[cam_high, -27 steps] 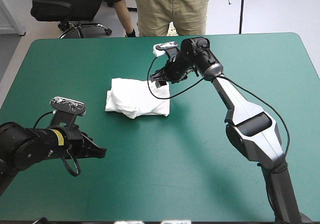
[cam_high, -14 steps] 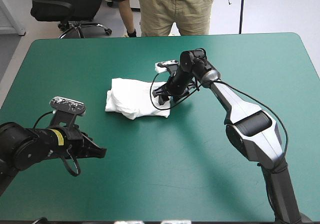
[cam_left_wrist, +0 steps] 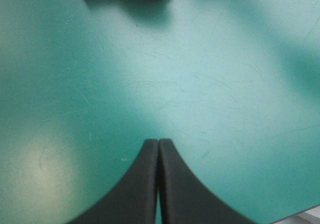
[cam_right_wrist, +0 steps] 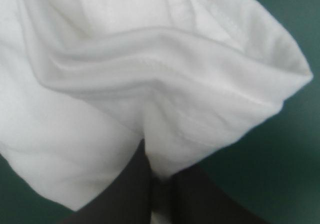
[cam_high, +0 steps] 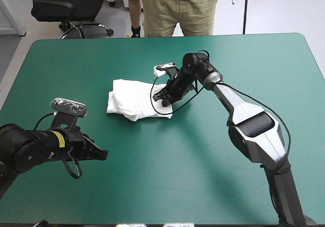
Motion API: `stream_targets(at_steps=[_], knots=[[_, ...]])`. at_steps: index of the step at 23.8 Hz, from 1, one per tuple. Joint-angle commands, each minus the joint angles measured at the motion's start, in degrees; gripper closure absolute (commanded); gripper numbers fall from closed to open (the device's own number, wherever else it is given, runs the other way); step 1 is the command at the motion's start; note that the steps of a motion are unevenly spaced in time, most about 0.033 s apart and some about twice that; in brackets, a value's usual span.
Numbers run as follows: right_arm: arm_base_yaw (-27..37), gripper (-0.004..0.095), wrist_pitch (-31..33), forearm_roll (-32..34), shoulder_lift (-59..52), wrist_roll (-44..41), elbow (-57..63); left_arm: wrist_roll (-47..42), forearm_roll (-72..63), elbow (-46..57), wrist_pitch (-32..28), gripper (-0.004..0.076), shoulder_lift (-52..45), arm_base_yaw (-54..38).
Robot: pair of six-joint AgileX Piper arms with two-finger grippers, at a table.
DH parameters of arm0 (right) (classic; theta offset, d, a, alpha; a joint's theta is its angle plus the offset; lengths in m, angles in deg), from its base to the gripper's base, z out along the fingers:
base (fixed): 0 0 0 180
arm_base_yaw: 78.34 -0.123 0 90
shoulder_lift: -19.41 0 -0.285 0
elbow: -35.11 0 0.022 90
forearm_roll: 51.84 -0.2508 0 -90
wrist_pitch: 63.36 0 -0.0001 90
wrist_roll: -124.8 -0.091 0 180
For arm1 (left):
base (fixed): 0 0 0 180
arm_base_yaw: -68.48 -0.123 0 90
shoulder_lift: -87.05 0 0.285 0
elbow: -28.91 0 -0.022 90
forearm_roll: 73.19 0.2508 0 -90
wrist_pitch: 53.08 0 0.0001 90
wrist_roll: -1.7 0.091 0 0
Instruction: Fold the cloth
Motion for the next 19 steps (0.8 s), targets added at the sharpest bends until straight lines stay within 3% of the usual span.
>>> stream_targets(at_steps=[1,4,8,11,14,19], knots=[[0.25,0.0925,-4.43,-1.22,-3.04,5.26,-0.97,-0.66,-0.12,-1.37,-0.9,0.0741,-0.62,0.12],[0.25,0.0925,-8.16,2.55,-3.04,7.83,-0.97,-0.66,-0.27,-1.37,0.4,0.0741,-0.62,0.12],[0.37,0.0924,-2.96,13.5,-3.47,5.4,-0.97,-1.81,-0.27,-1.37,0.4,0.0741,-0.62,0.12],[1.03,0.0924,-4.43,14.65,-5.53,2.57,0.72,-3.06,-0.27,-1.37,0.4,0.0741,-0.62,0.12],[1.68,0.0924,-7.17,17.29,-9.54,1.18,6.01,-3.69,-0.27,-1.37,0.4,0.0741,-0.62,0.12],[4.06,0.0924,-12.5,28.32,-18.92,-4.2,22.04,-3.69,-0.59,-1.37,0.17,0.0741,-0.62,0.12]])
